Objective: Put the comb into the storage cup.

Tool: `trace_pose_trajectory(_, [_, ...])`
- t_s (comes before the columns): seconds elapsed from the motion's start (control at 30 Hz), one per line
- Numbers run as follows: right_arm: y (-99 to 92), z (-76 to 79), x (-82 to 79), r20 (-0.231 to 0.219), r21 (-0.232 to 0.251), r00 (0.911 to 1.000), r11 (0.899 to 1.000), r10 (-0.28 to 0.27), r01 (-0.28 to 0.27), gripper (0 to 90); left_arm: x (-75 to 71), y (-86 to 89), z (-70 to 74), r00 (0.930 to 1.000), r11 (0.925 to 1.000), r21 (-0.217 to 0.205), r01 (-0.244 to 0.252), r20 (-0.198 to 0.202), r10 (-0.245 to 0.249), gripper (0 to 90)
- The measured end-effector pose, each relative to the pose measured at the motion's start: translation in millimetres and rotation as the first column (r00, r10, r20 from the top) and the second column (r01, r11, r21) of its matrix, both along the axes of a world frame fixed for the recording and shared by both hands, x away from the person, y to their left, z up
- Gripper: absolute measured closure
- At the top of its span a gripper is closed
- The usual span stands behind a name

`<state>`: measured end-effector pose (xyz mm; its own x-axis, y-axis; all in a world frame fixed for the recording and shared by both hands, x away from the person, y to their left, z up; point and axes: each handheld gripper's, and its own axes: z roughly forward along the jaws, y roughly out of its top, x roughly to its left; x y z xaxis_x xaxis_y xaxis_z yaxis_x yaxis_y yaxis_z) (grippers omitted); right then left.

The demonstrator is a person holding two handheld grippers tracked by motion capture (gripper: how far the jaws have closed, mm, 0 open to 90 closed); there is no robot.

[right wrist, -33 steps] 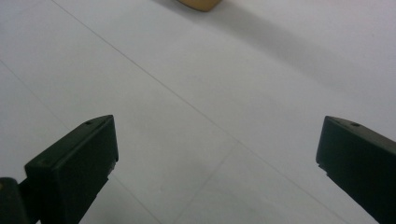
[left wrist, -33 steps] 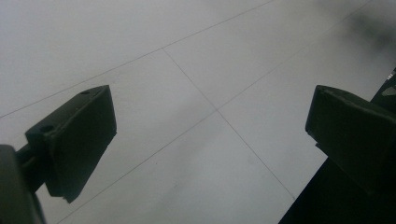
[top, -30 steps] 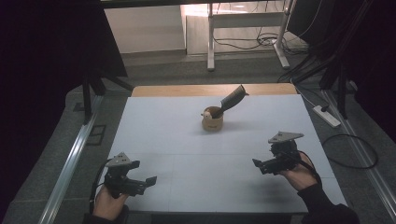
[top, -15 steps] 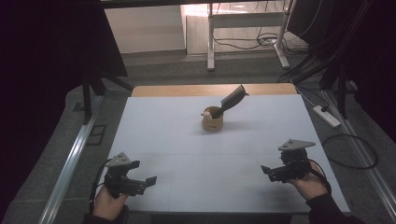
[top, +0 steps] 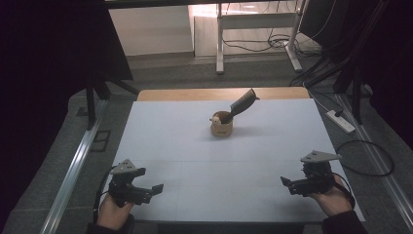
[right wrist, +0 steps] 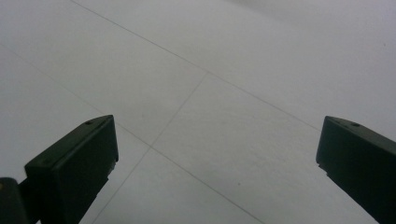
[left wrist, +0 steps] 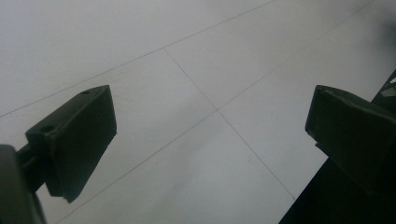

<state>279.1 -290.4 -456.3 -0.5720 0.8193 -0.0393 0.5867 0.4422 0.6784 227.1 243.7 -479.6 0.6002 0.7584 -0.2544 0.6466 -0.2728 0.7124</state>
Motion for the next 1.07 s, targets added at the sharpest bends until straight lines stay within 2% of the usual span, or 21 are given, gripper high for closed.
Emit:
trace_pose_trajectory(0.57, [-16.6,-3.0,-20.5,-0.018,-0.062,0.998,0.996,-0.061,0.06,0.0,0.0,0.0,0.0,1.0,1.0,0.003,-0.002,-0.001,0.002,2.7])
trace_pose_trajectory(0.87, [-21.0,-0.6,-30.1,-0.013,-0.065,0.9951,0.993,-0.098,0.097,0.0,-0.1,-0.2,0.0,1.0,1.0,0.003,-0.003,-0.001,0.003,2.7])
trace_pose_trajectory(1.07, [-22.2,-0.7,-30.8,-0.018,-0.064,0.9942,0.992,-0.106,0.105,0.0,0.4,-0.8,0.2,1.0,1.0,0.002,-0.002,0.001,0.002,2.7])
